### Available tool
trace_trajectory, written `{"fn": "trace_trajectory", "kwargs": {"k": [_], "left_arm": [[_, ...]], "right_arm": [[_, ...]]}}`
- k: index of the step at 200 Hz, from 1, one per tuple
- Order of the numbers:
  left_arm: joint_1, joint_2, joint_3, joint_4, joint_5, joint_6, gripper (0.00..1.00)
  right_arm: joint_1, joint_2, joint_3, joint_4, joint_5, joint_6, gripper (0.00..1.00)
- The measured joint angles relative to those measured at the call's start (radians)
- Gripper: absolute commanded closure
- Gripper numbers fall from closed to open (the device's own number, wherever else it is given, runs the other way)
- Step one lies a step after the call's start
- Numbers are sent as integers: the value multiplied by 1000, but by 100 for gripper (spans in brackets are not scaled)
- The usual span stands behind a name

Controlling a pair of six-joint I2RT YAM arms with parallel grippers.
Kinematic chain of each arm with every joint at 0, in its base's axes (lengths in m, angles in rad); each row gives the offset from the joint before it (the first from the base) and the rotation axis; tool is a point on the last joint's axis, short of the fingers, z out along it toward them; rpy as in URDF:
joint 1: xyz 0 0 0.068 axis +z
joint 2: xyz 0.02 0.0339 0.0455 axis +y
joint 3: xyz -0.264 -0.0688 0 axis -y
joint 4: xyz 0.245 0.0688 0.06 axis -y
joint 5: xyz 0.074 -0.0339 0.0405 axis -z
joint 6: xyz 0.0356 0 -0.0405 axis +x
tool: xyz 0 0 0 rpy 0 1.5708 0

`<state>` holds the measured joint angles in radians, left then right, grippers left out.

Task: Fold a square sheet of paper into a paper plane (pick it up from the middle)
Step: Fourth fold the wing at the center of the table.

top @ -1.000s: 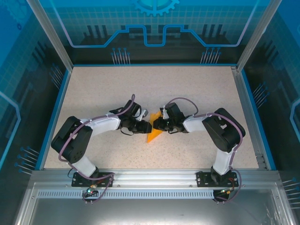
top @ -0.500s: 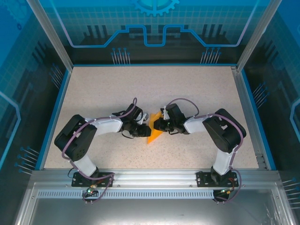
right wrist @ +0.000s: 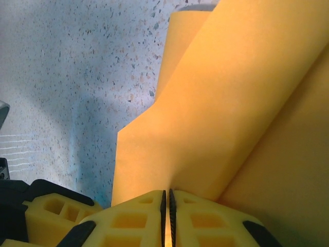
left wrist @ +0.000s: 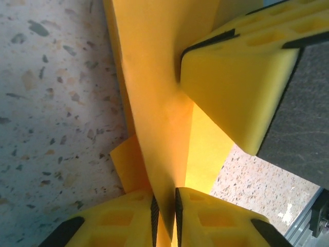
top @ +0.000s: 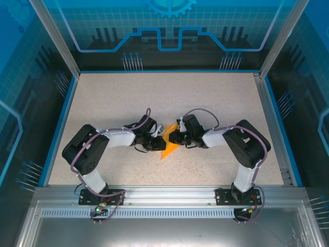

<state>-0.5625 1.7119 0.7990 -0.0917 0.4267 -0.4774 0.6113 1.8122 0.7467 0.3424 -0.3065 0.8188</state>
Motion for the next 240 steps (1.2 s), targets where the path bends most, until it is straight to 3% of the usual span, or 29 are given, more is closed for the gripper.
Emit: {"fn": "trace_trajectory", "kwargs": {"k": [175,240], "left_arm": [[7,63,0,83,79,-4,87],[13,71,2,86,95,-2,87]], "right_arm": [[-3,-74,-24,-54,3,11,85],[4,-37,28,-66,6,10,86]]}}
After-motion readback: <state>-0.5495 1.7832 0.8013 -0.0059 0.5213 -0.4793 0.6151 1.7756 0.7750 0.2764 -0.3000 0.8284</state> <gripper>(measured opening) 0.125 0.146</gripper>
